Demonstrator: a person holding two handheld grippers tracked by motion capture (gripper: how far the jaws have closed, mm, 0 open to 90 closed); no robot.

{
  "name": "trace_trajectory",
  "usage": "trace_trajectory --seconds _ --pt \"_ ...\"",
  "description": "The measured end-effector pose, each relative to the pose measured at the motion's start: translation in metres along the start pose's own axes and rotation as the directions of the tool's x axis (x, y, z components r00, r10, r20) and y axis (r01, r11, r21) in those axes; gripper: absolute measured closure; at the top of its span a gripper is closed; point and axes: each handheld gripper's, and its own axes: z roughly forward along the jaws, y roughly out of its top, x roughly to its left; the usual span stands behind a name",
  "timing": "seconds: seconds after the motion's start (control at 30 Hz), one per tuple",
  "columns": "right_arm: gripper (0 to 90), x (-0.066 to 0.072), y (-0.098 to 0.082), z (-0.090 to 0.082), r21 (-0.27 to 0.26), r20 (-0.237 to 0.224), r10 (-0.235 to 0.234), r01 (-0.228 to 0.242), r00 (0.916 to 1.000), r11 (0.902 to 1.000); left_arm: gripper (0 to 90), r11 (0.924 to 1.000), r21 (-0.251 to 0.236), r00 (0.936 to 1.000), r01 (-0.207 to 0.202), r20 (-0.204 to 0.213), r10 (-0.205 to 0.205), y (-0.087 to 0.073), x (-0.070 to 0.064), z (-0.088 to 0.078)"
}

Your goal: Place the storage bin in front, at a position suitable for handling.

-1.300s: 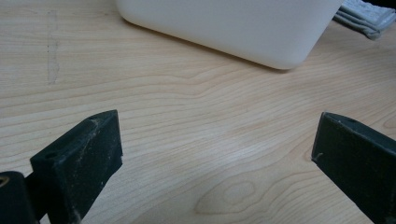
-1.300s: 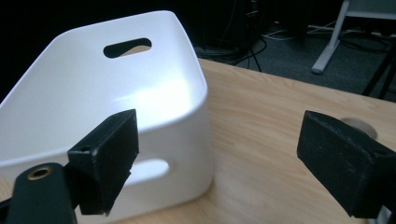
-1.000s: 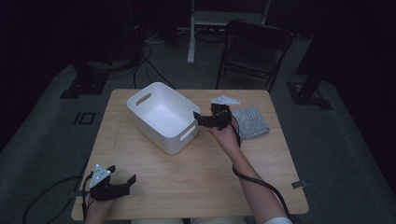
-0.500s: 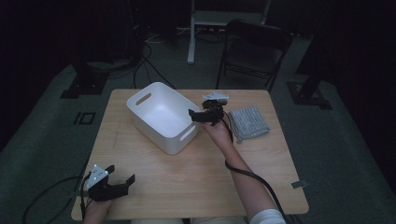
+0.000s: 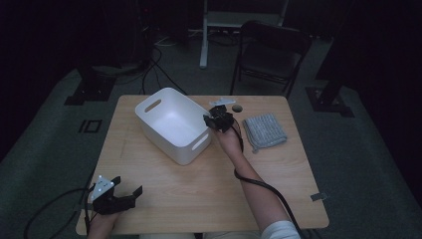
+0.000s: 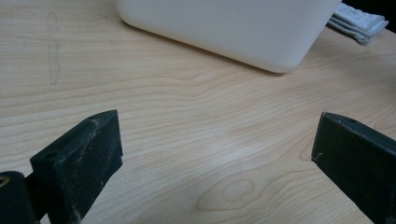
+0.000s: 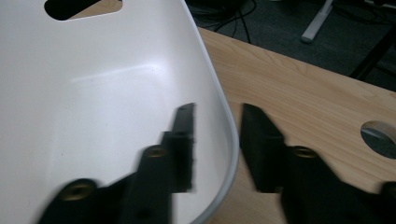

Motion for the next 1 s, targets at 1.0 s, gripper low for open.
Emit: trace_trajectory --seconds 1.0 --pt "82.7 -0.010 -0.011 -0.026 0.069 -0.067 -0.032 0.037 0.9972 0.9970 4.5 1.0000 -0.005 1.0000 0.006 0.001 -0.006 -0.001 -0.002 0.000"
